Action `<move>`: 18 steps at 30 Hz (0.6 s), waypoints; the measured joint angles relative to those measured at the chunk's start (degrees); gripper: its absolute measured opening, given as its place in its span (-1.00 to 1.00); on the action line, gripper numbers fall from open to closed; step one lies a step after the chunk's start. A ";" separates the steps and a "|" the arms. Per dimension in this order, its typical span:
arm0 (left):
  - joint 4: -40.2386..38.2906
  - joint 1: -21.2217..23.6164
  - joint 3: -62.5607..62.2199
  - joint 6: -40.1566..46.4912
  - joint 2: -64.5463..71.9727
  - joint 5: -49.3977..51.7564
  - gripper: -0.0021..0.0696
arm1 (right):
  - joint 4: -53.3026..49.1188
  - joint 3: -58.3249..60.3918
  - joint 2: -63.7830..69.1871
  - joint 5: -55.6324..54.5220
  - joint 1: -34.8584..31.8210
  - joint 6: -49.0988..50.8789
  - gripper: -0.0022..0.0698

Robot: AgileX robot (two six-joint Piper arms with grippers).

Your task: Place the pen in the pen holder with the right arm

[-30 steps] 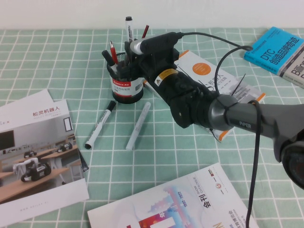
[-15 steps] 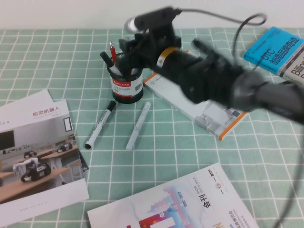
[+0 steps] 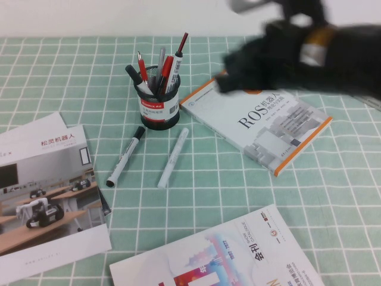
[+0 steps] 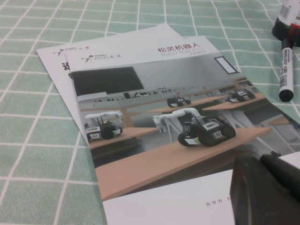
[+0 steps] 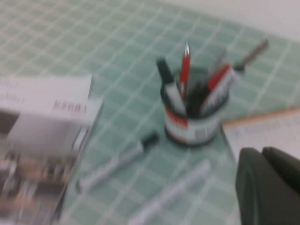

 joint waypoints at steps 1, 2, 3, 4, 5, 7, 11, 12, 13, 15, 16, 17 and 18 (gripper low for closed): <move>0.00 0.00 0.00 0.00 0.00 0.00 -0.96 | 0.00 2.53 -3.02 1.04 0.00 0.00 -0.99; 0.00 0.00 0.00 0.00 0.00 0.00 -0.96 | 0.40 5.14 -6.05 1.90 0.00 0.12 -0.99; 0.00 0.00 0.00 0.00 0.00 0.00 -0.96 | 1.30 7.75 -9.11 2.98 0.00 0.24 -0.99; 0.00 0.00 0.00 0.00 0.00 0.00 -0.96 | 2.06 9.26 -11.51 3.94 0.00 0.43 -0.99; 0.00 0.00 0.00 0.00 0.00 0.00 -0.96 | 3.49 12.07 -14.42 5.48 0.00 0.58 -0.99; 0.00 0.00 0.00 0.00 0.00 0.00 -0.96 | 4.57 15.57 -19.26 8.36 0.00 0.86 -0.99; 0.00 0.00 0.00 0.00 0.00 0.00 -0.96 | 3.53 20.65 -27.98 15.86 0.00 1.32 -0.99; 0.00 0.00 0.00 0.00 0.00 0.00 -0.96 | 3.18 21.85 -29.73 16.87 0.00 1.32 -0.99; 0.00 0.00 0.00 0.00 0.00 0.00 -0.96 | 2.90 22.60 -30.74 17.09 0.00 1.43 -0.99; 0.00 0.00 0.00 0.00 0.00 0.00 -0.96 | 1.66 25.77 -34.11 16.34 0.00 1.40 -0.99; 0.00 0.00 0.00 0.00 0.00 0.00 -0.96 | 1.07 27.10 -35.24 15.08 0.00 1.54 -0.99; 0.00 0.00 0.00 0.00 0.00 0.00 -0.96 | 0.13 28.89 -36.58 13.38 0.00 1.88 -0.99; 0.00 0.00 0.00 0.00 0.00 0.00 -0.96 | -0.98 30.43 -37.84 11.84 0.00 2.65 -0.99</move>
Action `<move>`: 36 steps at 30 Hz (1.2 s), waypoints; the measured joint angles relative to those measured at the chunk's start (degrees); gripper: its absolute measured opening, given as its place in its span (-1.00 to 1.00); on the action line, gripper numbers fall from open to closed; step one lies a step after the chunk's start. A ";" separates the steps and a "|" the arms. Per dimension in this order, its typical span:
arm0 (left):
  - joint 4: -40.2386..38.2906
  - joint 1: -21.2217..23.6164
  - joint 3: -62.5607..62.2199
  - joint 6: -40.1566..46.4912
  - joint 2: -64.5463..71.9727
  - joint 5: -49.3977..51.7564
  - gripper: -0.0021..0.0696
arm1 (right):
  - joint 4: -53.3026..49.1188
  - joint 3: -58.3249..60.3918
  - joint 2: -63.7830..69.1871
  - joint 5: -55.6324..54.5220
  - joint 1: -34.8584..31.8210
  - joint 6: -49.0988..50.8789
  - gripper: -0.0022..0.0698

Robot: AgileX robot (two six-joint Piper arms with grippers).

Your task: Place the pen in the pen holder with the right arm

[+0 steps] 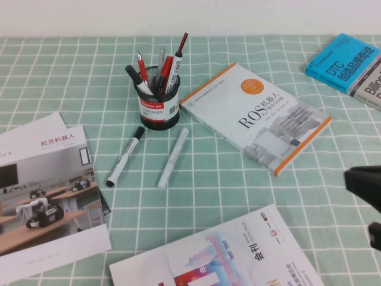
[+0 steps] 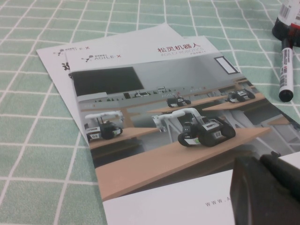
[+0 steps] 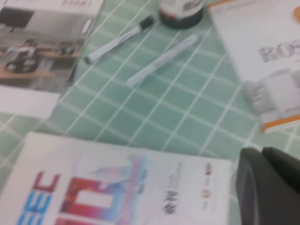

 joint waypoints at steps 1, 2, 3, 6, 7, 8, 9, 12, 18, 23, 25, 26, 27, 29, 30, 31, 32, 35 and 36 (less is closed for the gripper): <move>0.00 0.00 0.00 0.00 0.00 0.00 -0.96 | -1.52 1.63 -0.72 -1.21 0.00 1.22 -0.99; 0.00 0.00 0.00 0.00 0.00 0.00 -0.96 | -4.35 4.37 -2.21 -3.94 -0.45 4.01 -0.99; 0.00 0.00 0.00 0.00 0.00 0.00 -0.96 | -6.45 6.97 -3.81 -6.69 -1.78 6.90 -0.99; 0.00 0.00 0.00 0.00 0.00 0.00 -0.96 | -9.20 15.54 -8.56 -13.81 -10.74 9.85 -0.99; 0.00 0.00 0.00 0.00 0.00 0.00 -0.96 | -9.56 18.96 -10.12 -16.89 -13.93 9.95 -0.99; 0.00 0.00 0.00 0.00 0.00 0.00 -0.96 | -9.72 22.46 -12.09 -20.10 -17.98 10.11 -0.99; 0.00 0.00 0.00 0.00 0.00 0.00 -0.96 | -9.88 25.85 -14.10 -23.26 -21.88 10.38 -0.99; 0.00 0.00 0.00 0.00 0.00 0.00 -0.96 | -10.21 33.33 -19.69 -29.06 -30.35 10.61 -0.99; 0.00 0.00 0.00 0.00 0.00 0.00 -0.96 | -10.20 41.80 -32.32 -29.69 -35.45 10.74 -0.99; 0.00 0.00 0.00 0.00 0.00 0.00 -0.96 | -10.20 44.66 -39.50 -25.40 -35.33 10.74 -0.99; 0.00 0.00 0.00 0.00 0.00 0.00 -0.96 | -10.33 45.45 -41.71 -24.38 -34.57 10.74 -0.99; 0.00 0.00 0.00 0.00 0.00 0.00 -0.96 | -10.43 45.70 -42.98 -24.12 -33.96 10.74 -0.99; 0.00 0.00 0.00 0.00 0.00 0.00 -0.96 | -10.66 45.83 -44.07 -23.84 -33.25 10.74 -0.99; 0.00 0.00 0.00 0.00 -0.10 0.00 -0.96 | -10.66 45.83 -45.01 -23.16 -32.25 10.74 -0.99; 0.00 0.00 0.00 0.00 -0.09 0.00 -0.96 | -10.66 45.83 -45.07 -22.65 -31.98 10.74 -0.99; 0.00 0.00 0.00 0.00 -0.09 0.00 -0.96 | -10.78 45.83 -45.07 -22.39 -31.97 10.74 -0.99; 0.00 0.00 0.00 0.00 -0.09 0.00 -0.96 | -10.91 45.83 -45.07 -22.03 -31.97 10.74 -0.99; 0.00 0.00 0.00 0.00 -0.09 0.00 -0.96 | -11.38 45.83 -45.07 -21.55 -31.97 10.74 -0.99; 0.00 0.00 0.00 0.00 -0.09 0.00 -0.96 | -11.47 45.83 -45.07 -21.20 -31.97 10.74 -0.99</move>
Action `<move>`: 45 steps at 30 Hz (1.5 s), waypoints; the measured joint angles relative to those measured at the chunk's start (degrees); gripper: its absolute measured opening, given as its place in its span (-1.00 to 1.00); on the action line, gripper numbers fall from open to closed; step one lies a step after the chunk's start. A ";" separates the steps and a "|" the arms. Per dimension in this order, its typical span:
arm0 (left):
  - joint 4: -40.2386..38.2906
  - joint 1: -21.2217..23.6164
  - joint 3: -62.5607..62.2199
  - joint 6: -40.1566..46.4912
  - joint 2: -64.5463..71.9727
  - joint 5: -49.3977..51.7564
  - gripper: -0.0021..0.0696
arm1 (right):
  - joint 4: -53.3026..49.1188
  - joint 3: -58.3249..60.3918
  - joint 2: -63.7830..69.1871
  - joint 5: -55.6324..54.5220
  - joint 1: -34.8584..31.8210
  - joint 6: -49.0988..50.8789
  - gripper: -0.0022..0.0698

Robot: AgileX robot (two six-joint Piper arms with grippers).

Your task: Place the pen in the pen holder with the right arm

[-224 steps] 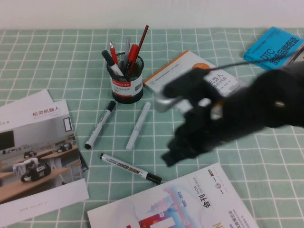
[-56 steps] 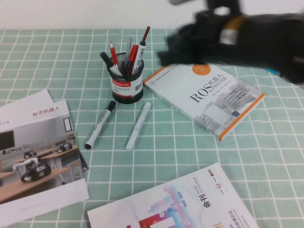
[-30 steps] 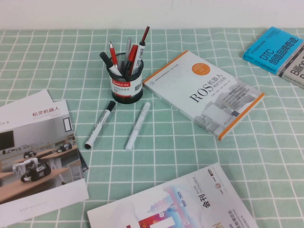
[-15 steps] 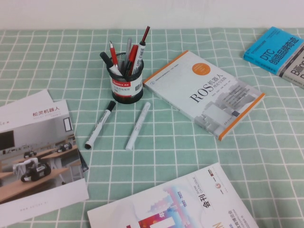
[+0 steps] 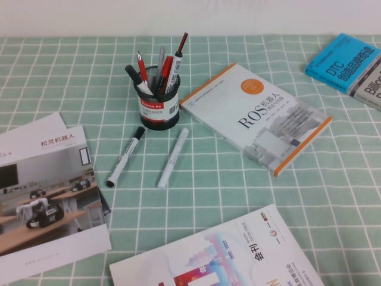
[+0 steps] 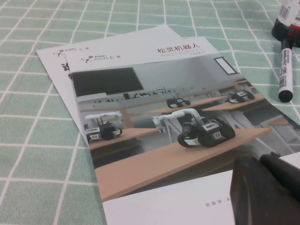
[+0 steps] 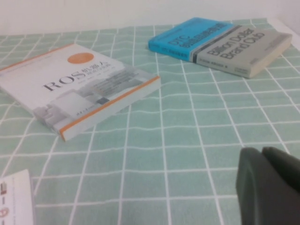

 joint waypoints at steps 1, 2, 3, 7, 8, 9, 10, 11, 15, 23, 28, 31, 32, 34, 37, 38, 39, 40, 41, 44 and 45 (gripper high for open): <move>0.00 0.00 0.00 0.00 0.00 0.00 -0.96 | -0.03 0.00 0.00 0.69 0.00 0.00 -0.99; 0.00 0.00 0.00 0.00 0.00 0.00 -0.96 | 0.13 0.00 0.00 1.47 0.00 -0.35 -0.99; 0.00 0.00 0.00 0.00 0.00 0.00 -0.96 | 1.27 0.00 0.00 2.55 0.00 -1.81 -0.99; 0.00 0.00 0.00 0.00 0.00 0.00 -0.96 | 10.69 0.00 0.00 5.27 0.00 -13.53 -0.99; 0.00 0.00 0.00 0.00 0.00 0.00 -0.96 | 12.64 0.00 0.00 5.51 0.00 -15.94 -0.99; 0.00 0.00 0.00 0.00 0.00 0.00 -0.96 | 13.98 0.00 0.00 5.63 0.00 -17.60 -0.99; 0.00 0.00 0.00 0.00 0.00 0.00 -0.96 | 14.75 0.00 0.00 5.74 0.00 -18.63 -0.99; 0.00 0.00 0.00 0.00 0.00 0.00 -0.96 | 15.16 0.00 0.00 5.74 0.00 -19.21 -0.99; 0.00 0.00 0.00 0.00 0.00 0.00 -0.96 | 16.11 0.00 0.00 5.83 0.00 -20.06 -0.99; 0.00 0.00 0.00 0.00 0.00 0.00 -0.96 | 16.87 0.00 0.00 5.83 0.00 -20.29 -0.99; 0.00 -0.46 0.00 0.00 0.00 0.00 -0.96 | 17.15 0.00 0.00 5.83 0.00 -20.43 -0.99; 0.00 -0.46 0.00 0.00 0.00 0.00 -0.96 | 17.27 0.00 0.00 5.86 0.00 -20.43 -0.99; 0.00 -0.46 0.00 0.00 0.00 0.00 -0.96 | 17.27 0.00 0.00 5.86 0.00 -20.43 -0.99; 0.00 -0.46 0.00 0.00 0.00 0.00 -0.96 | 17.27 0.00 0.00 5.86 0.00 -20.43 -0.99; 0.00 -0.46 0.00 0.00 0.00 0.00 -0.96 | 17.35 0.00 0.00 5.96 0.00 -20.52 -0.99; 0.00 -0.46 0.00 0.00 0.00 0.00 -0.96 | 17.35 0.00 0.00 5.96 0.00 -20.52 -0.99; 0.00 -0.46 0.00 0.00 0.00 0.00 -0.96 | 17.35 0.00 0.00 5.96 0.00 -20.52 -0.99; 0.00 -0.46 0.00 0.00 0.00 0.00 -0.96 | 17.35 0.00 0.00 5.96 0.00 -20.52 -0.99; 0.00 -0.46 0.00 0.00 0.00 0.00 -0.96 | 17.38 0.00 0.00 5.96 0.00 -20.52 -0.99; 0.00 -0.46 0.00 0.00 0.00 0.00 -0.96 | 17.48 0.00 0.00 5.96 0.00 -20.52 -0.99; 0.00 -0.46 0.00 0.00 0.00 0.00 -0.96 | 17.48 0.00 0.00 5.96 0.00 -20.52 -0.99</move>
